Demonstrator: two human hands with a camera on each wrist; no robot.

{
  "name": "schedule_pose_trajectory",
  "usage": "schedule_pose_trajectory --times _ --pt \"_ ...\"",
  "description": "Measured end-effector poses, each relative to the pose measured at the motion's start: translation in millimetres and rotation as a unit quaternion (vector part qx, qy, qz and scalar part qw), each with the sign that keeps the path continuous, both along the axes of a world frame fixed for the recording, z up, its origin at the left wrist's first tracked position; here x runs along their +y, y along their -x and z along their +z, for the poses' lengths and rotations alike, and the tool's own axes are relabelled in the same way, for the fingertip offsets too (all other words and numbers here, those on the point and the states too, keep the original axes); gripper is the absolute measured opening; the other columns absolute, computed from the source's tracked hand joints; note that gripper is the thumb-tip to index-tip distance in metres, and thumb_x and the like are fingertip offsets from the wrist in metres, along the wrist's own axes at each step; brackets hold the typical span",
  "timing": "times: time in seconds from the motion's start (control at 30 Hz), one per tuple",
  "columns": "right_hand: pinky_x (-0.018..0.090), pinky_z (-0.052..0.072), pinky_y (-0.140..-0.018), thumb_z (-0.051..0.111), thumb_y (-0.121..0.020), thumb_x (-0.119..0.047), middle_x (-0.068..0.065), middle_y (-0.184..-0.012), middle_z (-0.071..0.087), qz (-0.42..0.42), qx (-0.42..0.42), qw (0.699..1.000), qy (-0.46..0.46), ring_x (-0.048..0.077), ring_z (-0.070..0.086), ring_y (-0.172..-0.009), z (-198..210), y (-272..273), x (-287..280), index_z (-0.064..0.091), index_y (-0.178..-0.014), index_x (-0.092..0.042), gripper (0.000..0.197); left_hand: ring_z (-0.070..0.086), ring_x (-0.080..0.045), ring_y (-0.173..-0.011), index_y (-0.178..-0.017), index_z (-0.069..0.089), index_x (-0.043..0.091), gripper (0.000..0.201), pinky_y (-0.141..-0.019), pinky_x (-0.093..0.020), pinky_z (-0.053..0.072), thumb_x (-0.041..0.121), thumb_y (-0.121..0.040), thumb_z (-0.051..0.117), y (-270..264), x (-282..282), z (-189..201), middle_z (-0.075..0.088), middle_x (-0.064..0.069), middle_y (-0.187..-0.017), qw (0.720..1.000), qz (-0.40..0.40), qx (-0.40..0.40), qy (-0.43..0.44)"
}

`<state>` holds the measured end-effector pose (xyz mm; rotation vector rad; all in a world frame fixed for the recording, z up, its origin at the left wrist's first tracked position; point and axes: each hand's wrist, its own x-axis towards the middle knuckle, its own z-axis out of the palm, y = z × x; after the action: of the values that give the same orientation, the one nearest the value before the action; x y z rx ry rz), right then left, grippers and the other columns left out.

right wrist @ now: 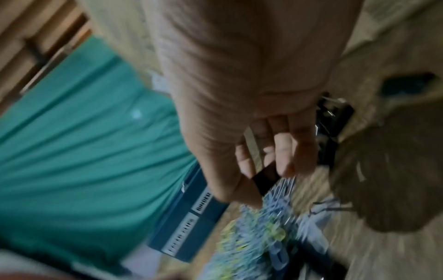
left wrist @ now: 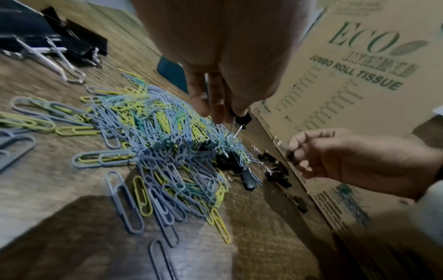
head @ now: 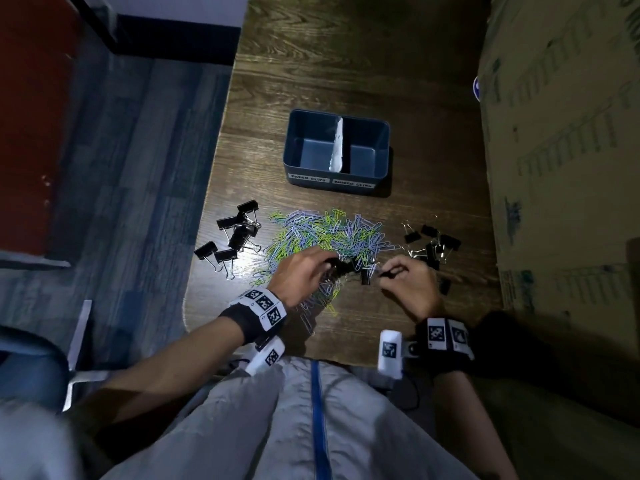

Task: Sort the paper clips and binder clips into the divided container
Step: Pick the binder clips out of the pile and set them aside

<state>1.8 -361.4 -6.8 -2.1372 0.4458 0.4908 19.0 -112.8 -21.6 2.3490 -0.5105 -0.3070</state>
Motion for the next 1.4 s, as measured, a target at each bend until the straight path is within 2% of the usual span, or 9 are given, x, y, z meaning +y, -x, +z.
schedule_pose_trajectory --times 0.1,0.2,0.3,0.57,0.77,0.93,1.03,1.2,1.4 --pt "0.019 0.04 -0.068 0.079 -0.077 -0.009 0.002 -0.104 0.061 0.011 -0.022 0.99 0.136 0.015 0.057 -0.089 9 -17 -11 0.07 -0.09 -0.017 0.018 0.057 -0.01 -0.083 -0.125 0.059 0.02 0.03 -0.073 -0.027 0.053 0.014 -0.097 0.051 -7 23 -2 0.063 0.002 -0.114 0.996 0.091 -0.003 -0.024" --pt "0.03 0.044 -0.078 0.076 -0.08 -0.008 0.012 -0.116 0.056 -0.013 -0.042 0.97 0.239 0.031 0.059 -0.102 4 -28 -27 0.069 -0.096 -0.017 0.02 0.059 -0.021 -0.102 -0.119 0.06 0.023 0.027 -0.081 -0.037 0.053 0.012 -0.096 0.052 -19 61 -4 0.064 -0.004 -0.116 0.979 0.192 0.006 -0.062" --pt "0.038 0.046 -0.084 0.073 -0.081 -0.004 0.017 -0.119 0.053 -0.031 -0.043 0.963 0.264 0.039 0.059 -0.105 -6 -34 -47 0.066 -0.1 -0.015 0.022 0.054 -0.029 -0.11 -0.115 0.061 0.023 0.022 -0.085 -0.045 0.049 0.015 -0.096 0.051 -37 103 -1 0.064 -0.008 -0.116 0.966 0.242 0.019 -0.094" --pt "0.034 0.042 -0.086 0.069 -0.083 0.002 0.022 -0.123 0.051 -0.018 -0.015 0.967 0.252 0.041 0.055 -0.11 -27 -38 -76 0.065 -0.106 -0.01 0.026 0.057 -0.036 -0.107 -0.114 0.059 0.02 0.02 -0.084 -0.046 0.049 0.02 -0.094 0.053 -62 146 -11 0.063 -0.016 -0.113 0.927 0.305 0.122 -0.182" --pt "0.042 0.045 -0.092 0.072 -0.081 -0.006 0.02 -0.121 0.05 -0.022 -0.059 0.958 0.279 0.039 0.051 -0.113 -22 -31 -56 0.064 -0.111 -0.01 0.031 0.064 -0.032 -0.091 -0.106 0.062 0.008 0.021 -0.083 -0.037 0.051 0.008 -0.086 0.067 -63 146 -25 0.069 -0.014 -0.095 0.95 0.273 0.103 -0.113" --pt "0.043 0.051 -0.081 0.076 -0.074 -0.002 0.019 -0.109 0.059 0.036 -0.161 0.942 0.291 0.038 0.057 -0.102 -23 -12 -16 0.069 -0.102 -0.008 0.029 0.056 -0.032 -0.099 -0.112 0.059 0.006 0.024 -0.083 -0.044 0.049 0.01 -0.088 0.063 -48 132 -22 0.059 -0.015 -0.107 0.966 0.216 0.026 -0.136" --pt "0.037 0.056 -0.069 0.073 -0.076 0.002 0.01 -0.103 0.064 0.127 -0.191 0.95 0.21 0.028 0.064 -0.087 -31 -1 9 0.07 -0.096 -0.011 0.024 0.05 -0.032 -0.102 -0.111 0.059 0.005 0.022 -0.077 -0.046 0.05 0.011 -0.09 0.062 -39 114 -15 0.055 -0.016 -0.111 0.974 0.154 -0.035 -0.164" --pt "0.042 0.06 -0.07 0.075 -0.075 0.002 0.005 -0.104 0.061 0.256 -0.154 0.938 0.173 0.026 0.067 -0.082 -47 6 41 0.071 -0.106 -0.014 0.035 0.056 -0.027 -0.089 -0.108 0.065 0.003 0.021 -0.075 -0.037 0.052 0.009 -0.088 0.064 -31 70 -12 0.061 -0.013 -0.101 0.986 -0.004 -0.081 -0.147" --pt "0.046 0.054 -0.083 0.08 -0.07 -0.007 0.006 -0.111 0.048 0.232 -0.142 0.932 0.238 0.028 0.054 -0.098 -47 11 45 0.065 -0.116 -0.019 0.05 0.05 -0.024 -0.111 -0.132 0.051 0.017 0.045 -0.091 -0.039 0.049 0.027 -0.089 0.062 -25 4 -17 0.051 -0.007 -0.13 0.966 -0.154 -0.027 -0.204"
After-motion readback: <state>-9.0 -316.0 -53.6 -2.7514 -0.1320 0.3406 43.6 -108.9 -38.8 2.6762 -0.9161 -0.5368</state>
